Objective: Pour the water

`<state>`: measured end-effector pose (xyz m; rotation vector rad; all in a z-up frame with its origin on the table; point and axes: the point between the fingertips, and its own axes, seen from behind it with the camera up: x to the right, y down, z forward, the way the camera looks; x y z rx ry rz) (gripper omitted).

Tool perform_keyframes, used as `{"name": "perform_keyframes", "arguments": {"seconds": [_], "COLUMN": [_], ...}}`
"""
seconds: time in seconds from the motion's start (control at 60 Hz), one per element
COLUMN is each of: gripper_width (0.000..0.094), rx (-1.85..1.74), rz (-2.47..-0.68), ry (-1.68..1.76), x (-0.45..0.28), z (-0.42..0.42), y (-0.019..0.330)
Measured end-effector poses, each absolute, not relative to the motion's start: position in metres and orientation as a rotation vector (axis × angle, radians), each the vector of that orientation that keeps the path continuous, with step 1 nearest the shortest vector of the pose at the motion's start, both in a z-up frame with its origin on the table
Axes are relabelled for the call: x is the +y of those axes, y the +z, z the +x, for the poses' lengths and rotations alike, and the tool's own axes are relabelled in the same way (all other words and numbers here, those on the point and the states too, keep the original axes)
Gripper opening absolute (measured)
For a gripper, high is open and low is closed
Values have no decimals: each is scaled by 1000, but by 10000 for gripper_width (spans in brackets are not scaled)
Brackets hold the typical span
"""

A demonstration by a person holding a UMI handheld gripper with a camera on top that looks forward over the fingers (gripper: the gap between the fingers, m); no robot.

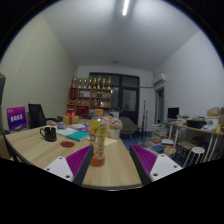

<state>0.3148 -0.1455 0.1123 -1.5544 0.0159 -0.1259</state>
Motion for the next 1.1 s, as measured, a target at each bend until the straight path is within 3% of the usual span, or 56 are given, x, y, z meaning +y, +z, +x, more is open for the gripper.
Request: {"name": "perform_keyframes", "arguments": {"seconds": [0.367, 0.433, 0.683, 0.783, 0.9, 1.017, 1.1], "gripper_width": [792, 482, 363, 351, 350, 352, 351], "rx": [120, 184, 94, -96, -423, -751, -983], "rz": [-1607, -1653, -1670, -1645, -1540, -1394, -1255], "ry": [-164, -134, -292, -483, -798, -1067, -1258], "x": [8, 22, 24, 32, 50, 87, 113], "z": [283, 282, 267, 251, 222, 161, 115], "y": [90, 78, 80, 106, 170, 202, 205]}}
